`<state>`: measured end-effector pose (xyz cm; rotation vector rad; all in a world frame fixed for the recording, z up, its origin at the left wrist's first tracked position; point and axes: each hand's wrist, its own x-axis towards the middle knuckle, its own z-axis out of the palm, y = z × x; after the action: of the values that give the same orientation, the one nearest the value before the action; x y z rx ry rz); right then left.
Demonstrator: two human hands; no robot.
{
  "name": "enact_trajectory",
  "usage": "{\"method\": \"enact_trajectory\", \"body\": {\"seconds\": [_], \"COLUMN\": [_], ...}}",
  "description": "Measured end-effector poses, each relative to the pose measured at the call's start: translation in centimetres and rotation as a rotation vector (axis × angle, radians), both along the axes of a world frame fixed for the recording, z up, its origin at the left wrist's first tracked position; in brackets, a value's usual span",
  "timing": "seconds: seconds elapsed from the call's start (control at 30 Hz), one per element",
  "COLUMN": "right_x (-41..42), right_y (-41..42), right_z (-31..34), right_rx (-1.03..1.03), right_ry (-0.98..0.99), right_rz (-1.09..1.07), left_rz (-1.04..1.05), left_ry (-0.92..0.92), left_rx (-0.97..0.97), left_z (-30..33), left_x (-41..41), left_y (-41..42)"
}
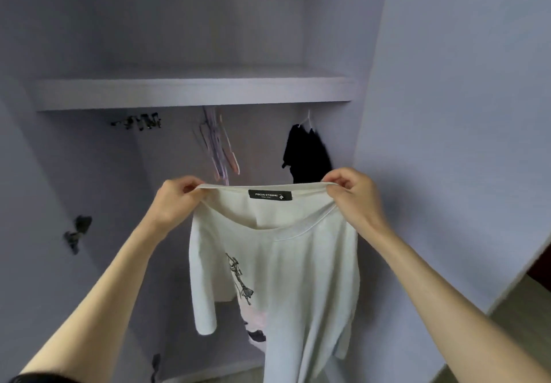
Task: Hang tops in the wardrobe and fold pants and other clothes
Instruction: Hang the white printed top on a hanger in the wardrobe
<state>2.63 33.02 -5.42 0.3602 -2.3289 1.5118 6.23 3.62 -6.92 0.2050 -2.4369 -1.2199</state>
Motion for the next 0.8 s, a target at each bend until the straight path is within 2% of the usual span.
{"method": "enact_trajectory", "body": {"seconds": [0.07,0.13,0.2,0.3,0.4,0.57,0.63,0.8], "right_x": [-2.0,-3.7,-5.1,-8.2,-12.7,-17.8,-19.9,-25.1], "right_y": [-2.0,-3.8,-5.5,-8.5,-12.3,-16.0,-17.1,-17.5], "right_z": [-0.4,-1.9,-3.9,-5.5,-6.0,-7.7,-8.4,-8.3], "right_rx": [0.015,0.134,0.163,0.158,0.273,0.451,0.433,0.231], "right_ry": [-0.028,-0.096,-0.145,-0.172,-0.269,-0.550,-0.601,-0.807], "right_rz": [0.071,0.129,0.166,0.233,0.327,0.525,0.565,0.679], "left_rz": [0.047,0.084,0.140,0.234,0.295,0.259,0.227,0.259], "left_ry": [-0.013,-0.121,-0.196,-0.157,-0.176,-0.289,-0.297,-0.277], "left_rx": [0.117,0.068,-0.011,-0.049,-0.077,0.250,0.258,0.286], "left_z": [-0.5,-2.1,-3.7,-4.4,-4.7,-5.1,-4.7,-3.7], "left_x": [0.2,0.1,0.1,-1.1,-3.9,-7.5,-9.6,-13.6], "left_y": [-1.4,-2.8,-4.5,-7.5,-10.3,-11.8,-12.3,-13.5]}}
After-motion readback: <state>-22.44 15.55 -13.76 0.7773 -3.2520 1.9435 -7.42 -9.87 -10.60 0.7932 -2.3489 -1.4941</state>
